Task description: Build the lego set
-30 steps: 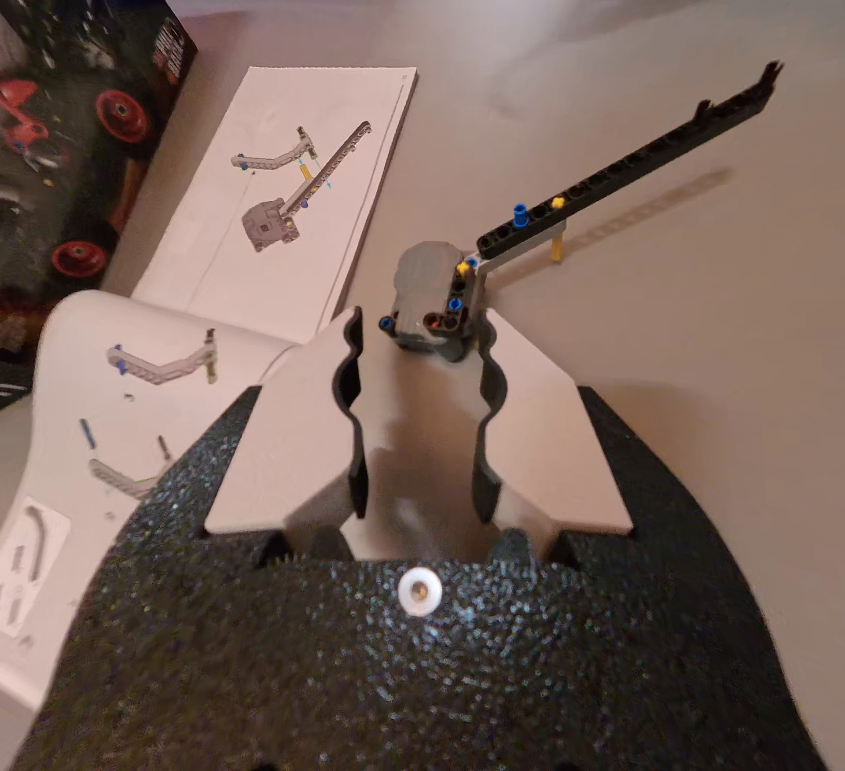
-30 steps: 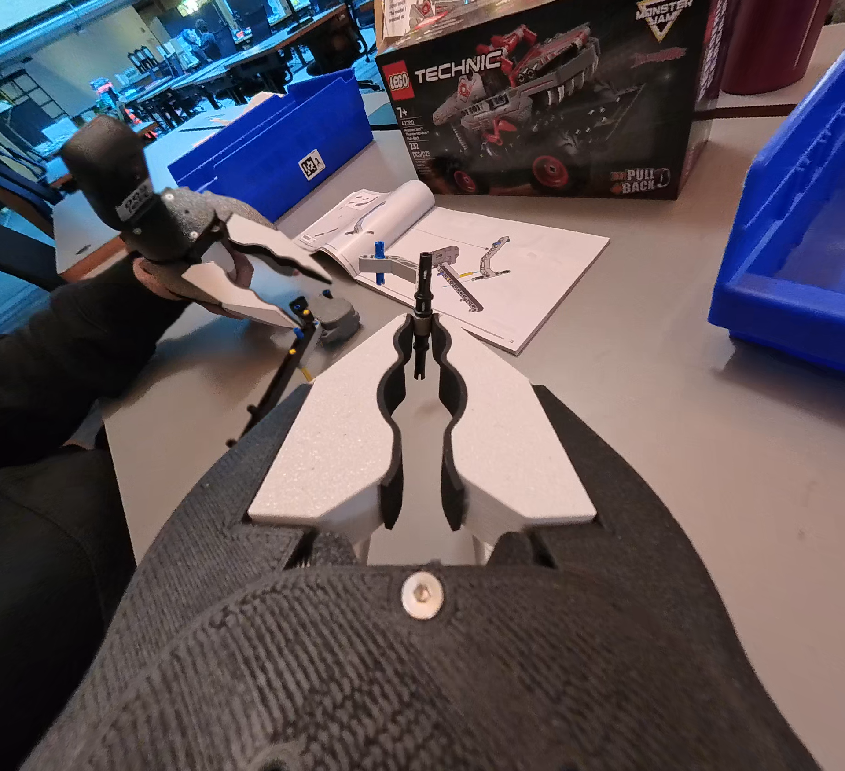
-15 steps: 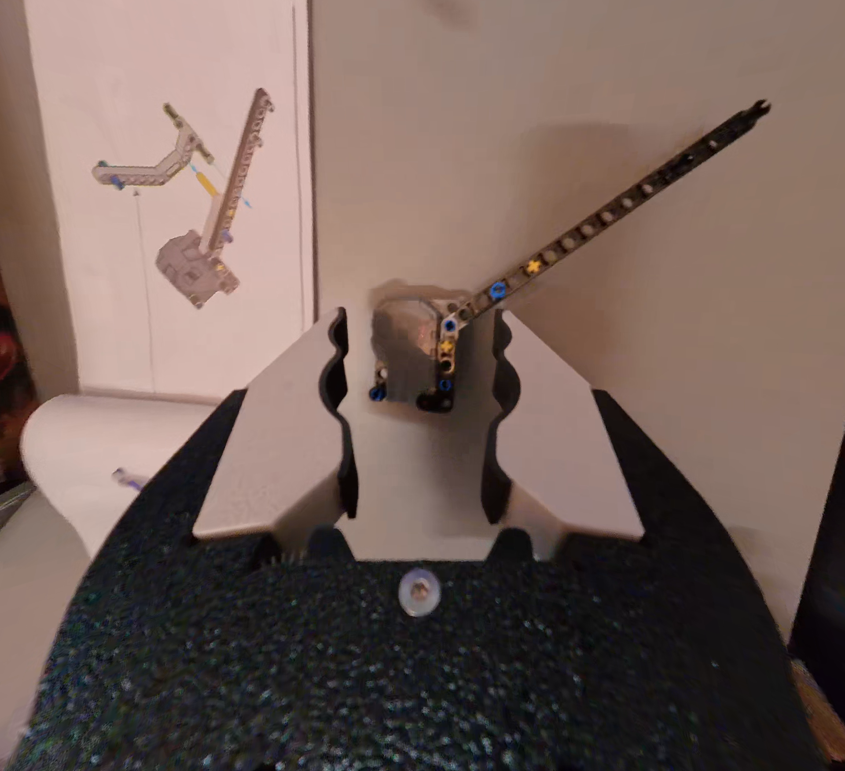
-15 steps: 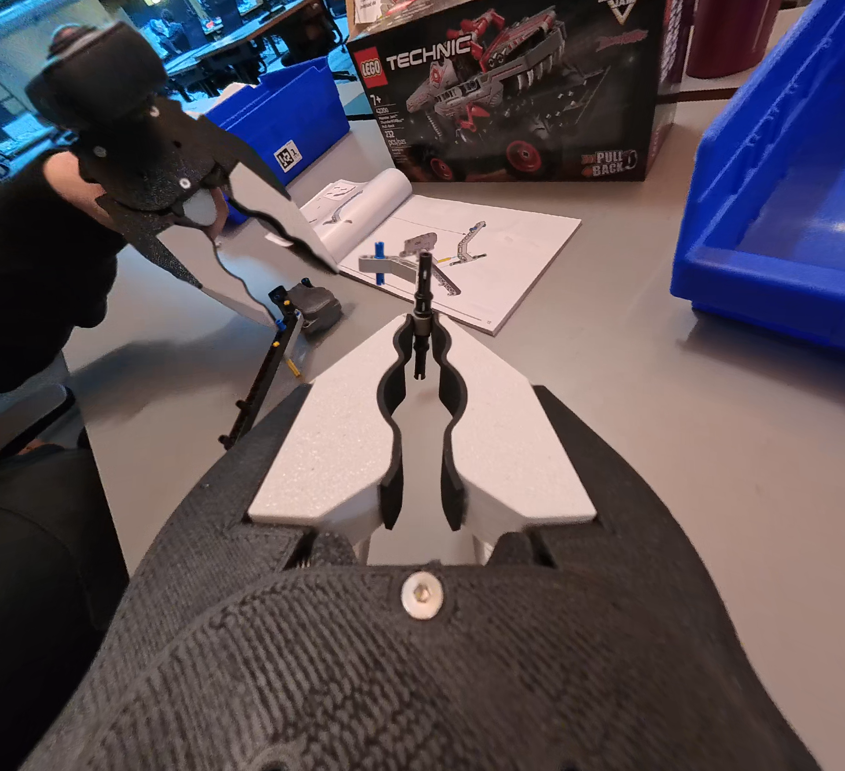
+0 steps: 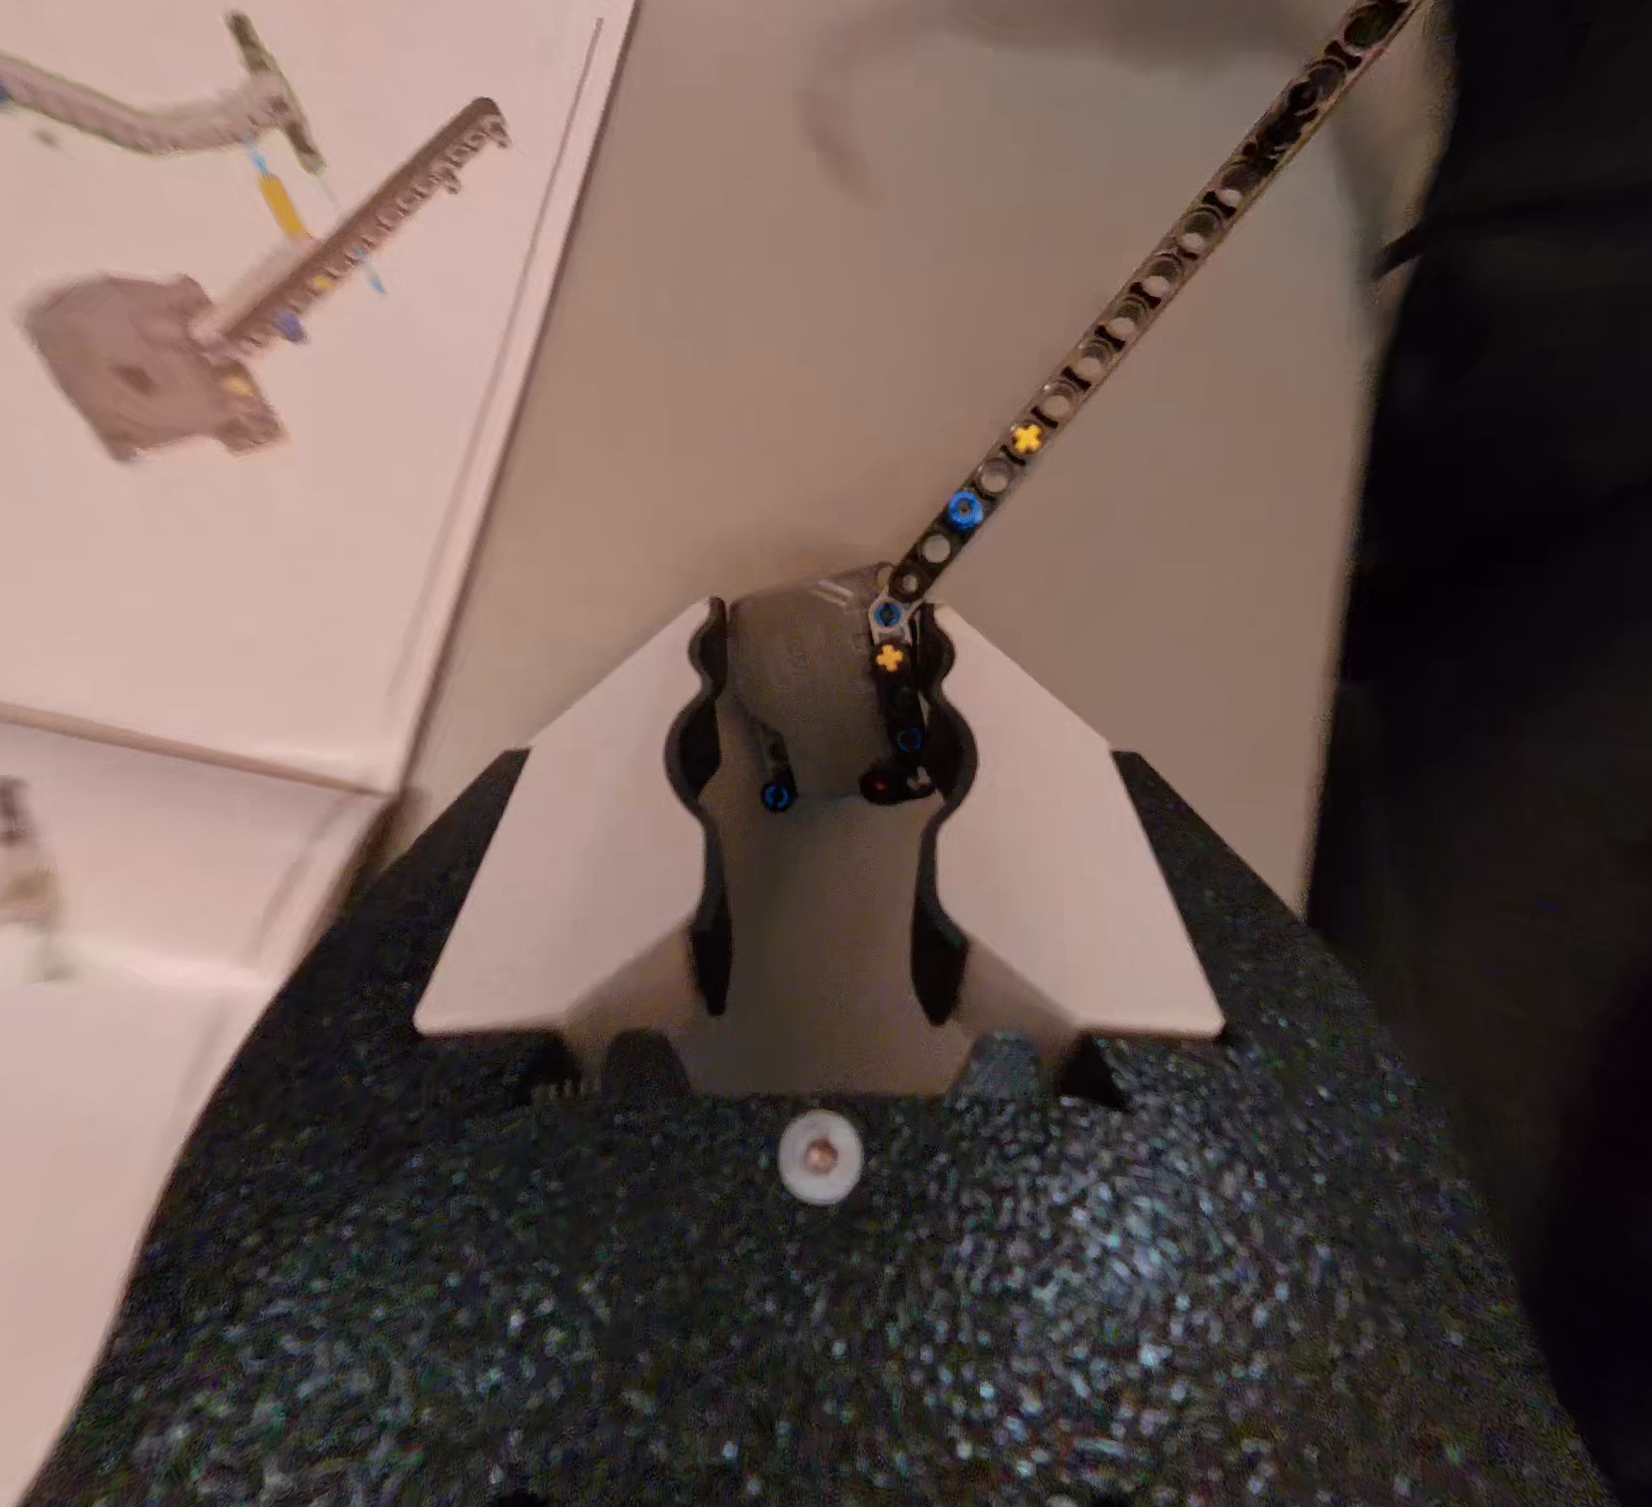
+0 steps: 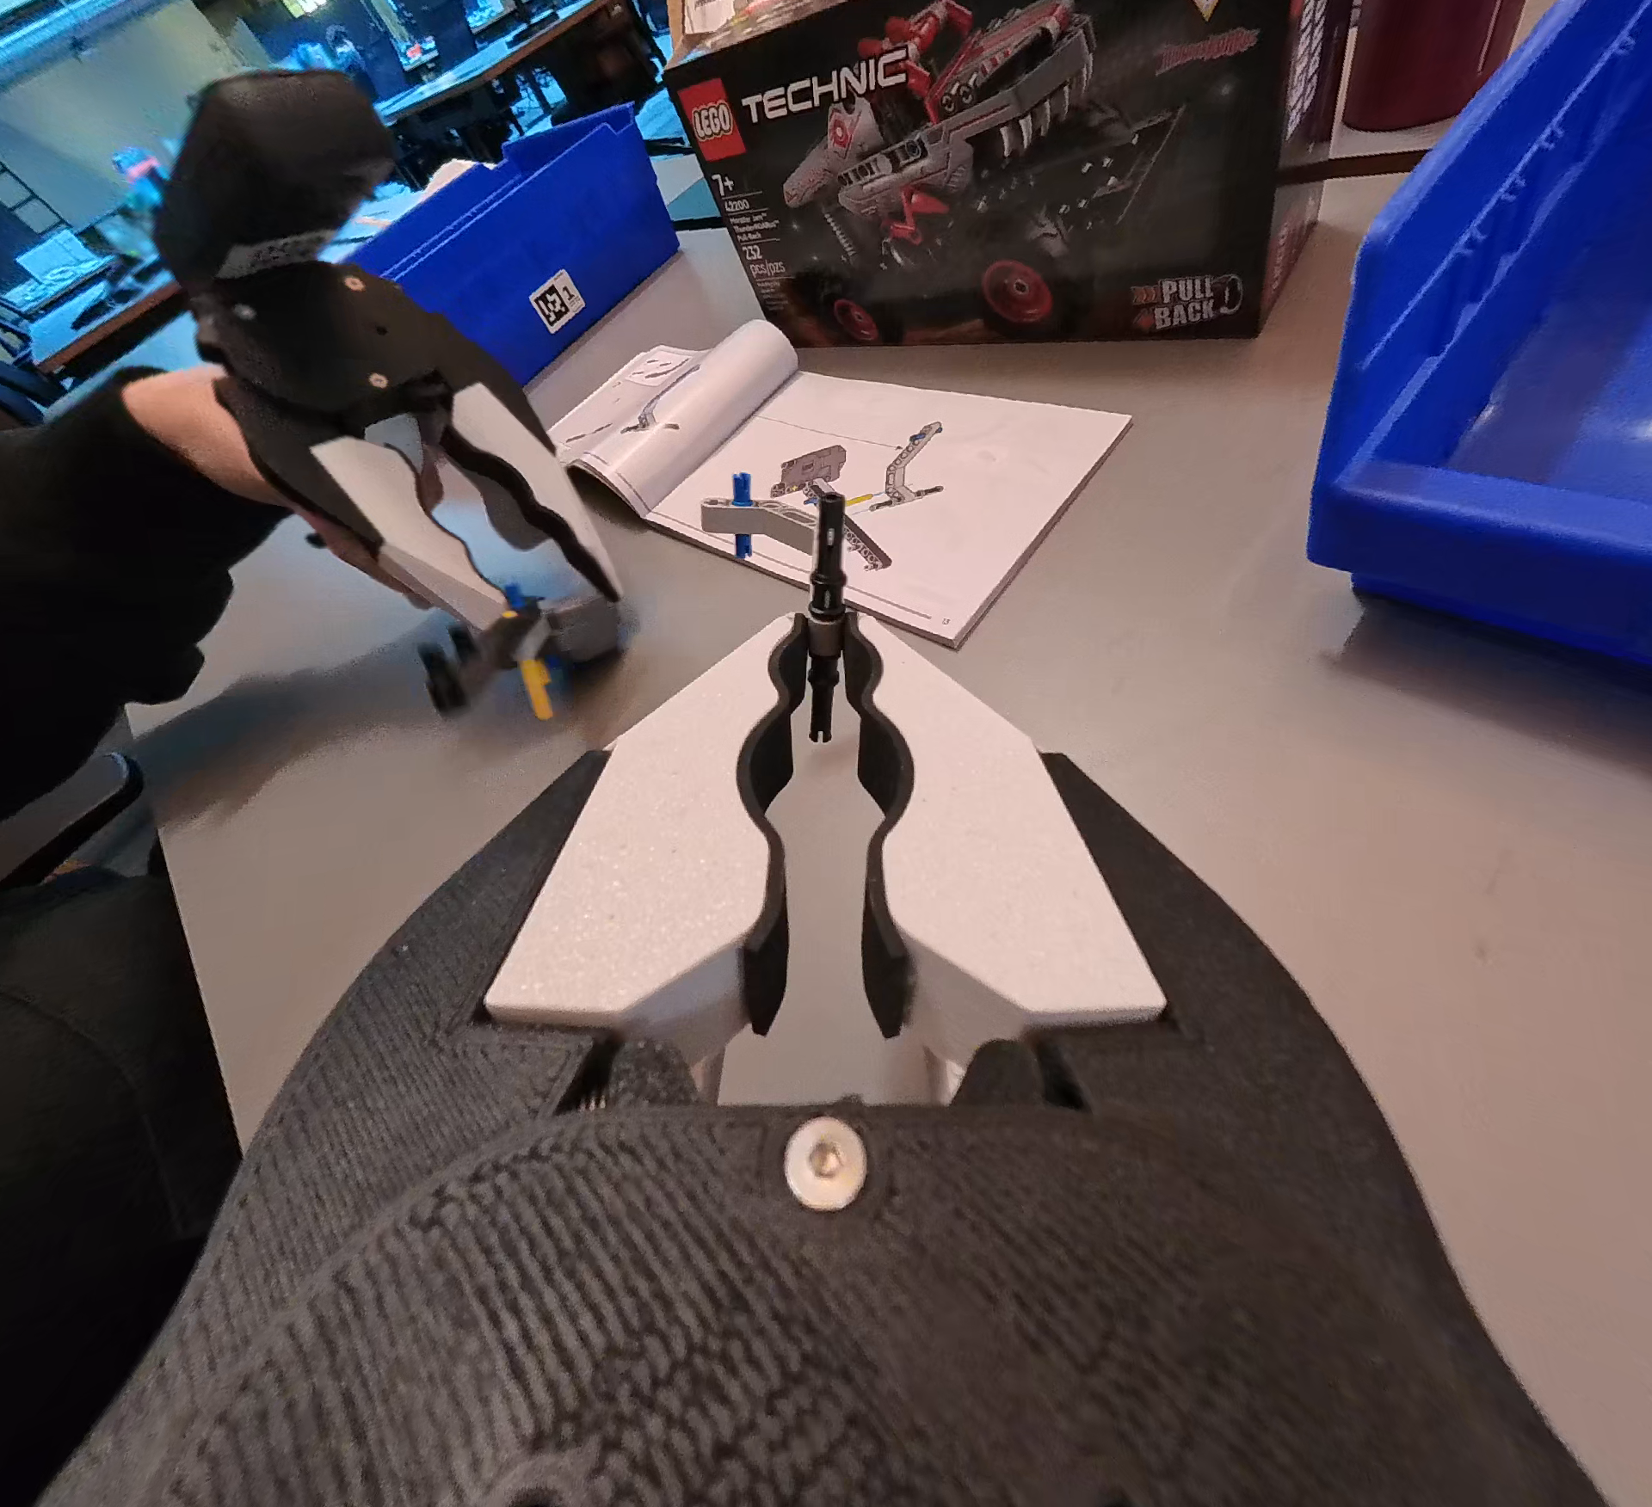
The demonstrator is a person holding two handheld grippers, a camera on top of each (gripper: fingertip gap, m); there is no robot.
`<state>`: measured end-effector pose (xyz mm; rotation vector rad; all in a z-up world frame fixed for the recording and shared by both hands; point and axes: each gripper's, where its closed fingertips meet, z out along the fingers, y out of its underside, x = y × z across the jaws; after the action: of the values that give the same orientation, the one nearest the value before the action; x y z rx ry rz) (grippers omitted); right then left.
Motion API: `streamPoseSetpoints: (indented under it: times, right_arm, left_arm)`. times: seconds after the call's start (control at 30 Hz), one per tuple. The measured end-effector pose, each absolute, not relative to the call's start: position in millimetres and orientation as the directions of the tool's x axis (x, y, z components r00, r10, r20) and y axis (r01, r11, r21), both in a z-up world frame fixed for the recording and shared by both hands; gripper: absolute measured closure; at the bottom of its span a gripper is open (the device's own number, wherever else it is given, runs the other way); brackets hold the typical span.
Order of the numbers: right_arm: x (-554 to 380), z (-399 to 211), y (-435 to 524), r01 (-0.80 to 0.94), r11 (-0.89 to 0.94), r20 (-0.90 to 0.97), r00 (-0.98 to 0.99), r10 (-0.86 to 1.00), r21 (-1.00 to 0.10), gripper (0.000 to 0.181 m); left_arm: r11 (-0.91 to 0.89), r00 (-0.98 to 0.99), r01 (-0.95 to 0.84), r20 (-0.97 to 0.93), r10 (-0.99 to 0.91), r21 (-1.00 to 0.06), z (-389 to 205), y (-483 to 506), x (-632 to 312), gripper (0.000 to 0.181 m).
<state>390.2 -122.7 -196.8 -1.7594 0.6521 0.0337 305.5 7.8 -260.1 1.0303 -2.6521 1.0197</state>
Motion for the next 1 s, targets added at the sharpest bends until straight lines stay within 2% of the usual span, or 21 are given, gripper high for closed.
streamPoseSetpoints:
  times: [0.03,0.13,0.2,0.37,0.73,1.0]
  right_arm:
    - [391,-196,-124,-0.441,-0.141,-0.353,0.841,-0.41,-0.887,0.177]
    - [391,-193,-125,-0.438,-0.125,-0.355,0.839,-0.412,-0.89,0.177]
    - [391,-191,-125,-0.436,-0.119,-0.355,0.839,-0.412,-0.892,0.177]
    - [391,-195,-125,-0.44,-0.137,-0.349,0.836,-0.423,-0.887,0.177]
    - [394,-195,-131,-0.441,-0.131,-0.345,0.826,-0.445,-0.888,0.177]
    - [395,-195,-130,-0.436,-0.129,-0.343,0.83,-0.441,-0.891,0.177]
  left_arm:
    - [0.466,-0.719,-0.689,0.44,-0.538,-0.555,-256,4,301,0.141]
    - [0.25,-0.546,-0.838,0.739,-0.394,-0.485,-241,-7,287,0.141]
    - [0.186,-0.478,-0.878,0.815,-0.327,-0.441,-241,-9,281,0.141]
    - [0.169,-0.469,-0.883,0.802,-0.371,-0.438,-255,-8,281,0.14]
    - [0.245,-0.531,-0.845,0.688,-0.494,-0.475,-259,-9,305,0.135]
    - [0.317,-0.569,-0.82,0.629,-0.529,-0.476,-257,-1,316,0.138]
